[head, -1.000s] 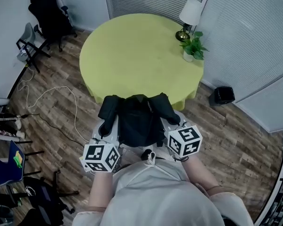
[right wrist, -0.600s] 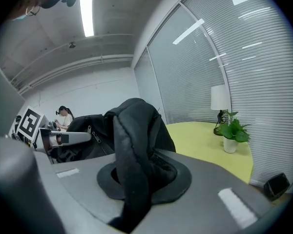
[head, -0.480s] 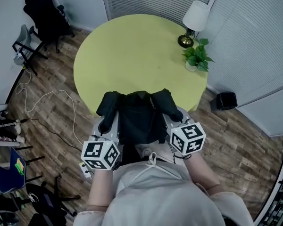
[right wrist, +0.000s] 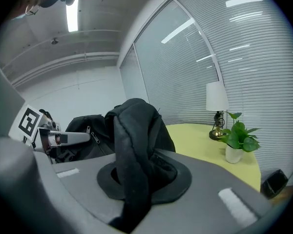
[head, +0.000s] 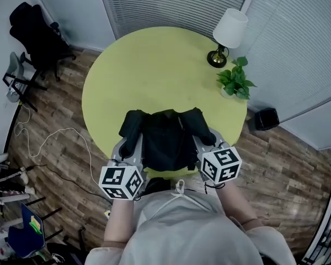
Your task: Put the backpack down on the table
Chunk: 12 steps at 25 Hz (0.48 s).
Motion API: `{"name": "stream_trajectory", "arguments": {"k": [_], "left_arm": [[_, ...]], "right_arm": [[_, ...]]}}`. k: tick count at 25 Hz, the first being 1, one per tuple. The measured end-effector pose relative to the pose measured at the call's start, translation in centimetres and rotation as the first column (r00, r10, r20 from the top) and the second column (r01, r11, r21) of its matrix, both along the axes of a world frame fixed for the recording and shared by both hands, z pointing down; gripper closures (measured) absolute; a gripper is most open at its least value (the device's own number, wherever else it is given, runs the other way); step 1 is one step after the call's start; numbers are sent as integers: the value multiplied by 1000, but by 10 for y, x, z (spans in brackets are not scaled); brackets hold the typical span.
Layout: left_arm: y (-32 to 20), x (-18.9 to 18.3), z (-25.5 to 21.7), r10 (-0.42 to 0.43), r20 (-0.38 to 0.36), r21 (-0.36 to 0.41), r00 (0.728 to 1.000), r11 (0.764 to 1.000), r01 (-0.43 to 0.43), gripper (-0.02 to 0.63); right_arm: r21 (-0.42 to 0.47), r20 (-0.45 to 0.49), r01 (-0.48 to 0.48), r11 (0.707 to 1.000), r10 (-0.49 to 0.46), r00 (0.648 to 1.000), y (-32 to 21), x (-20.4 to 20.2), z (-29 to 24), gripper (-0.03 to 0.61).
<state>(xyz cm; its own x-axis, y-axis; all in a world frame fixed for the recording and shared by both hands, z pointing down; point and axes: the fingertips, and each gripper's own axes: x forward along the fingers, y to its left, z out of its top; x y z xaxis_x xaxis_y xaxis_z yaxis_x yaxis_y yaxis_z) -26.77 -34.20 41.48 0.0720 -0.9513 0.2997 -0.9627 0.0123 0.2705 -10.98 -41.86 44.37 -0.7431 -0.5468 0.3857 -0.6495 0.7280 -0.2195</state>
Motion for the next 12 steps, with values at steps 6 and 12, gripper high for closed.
{"name": "stream_trajectory", "arguments": {"k": [6,12], "left_arm": [[-56,-49,1,54,-5,1,999,999,-54,581],[-104,-83,0,101,-8,8,995,995,-101,581]], "right_arm": [[0,2,-64,998,64,998,-50,-44,1,541],[6,4,-117,993,117,993,-92,-73,-1,542]]}}
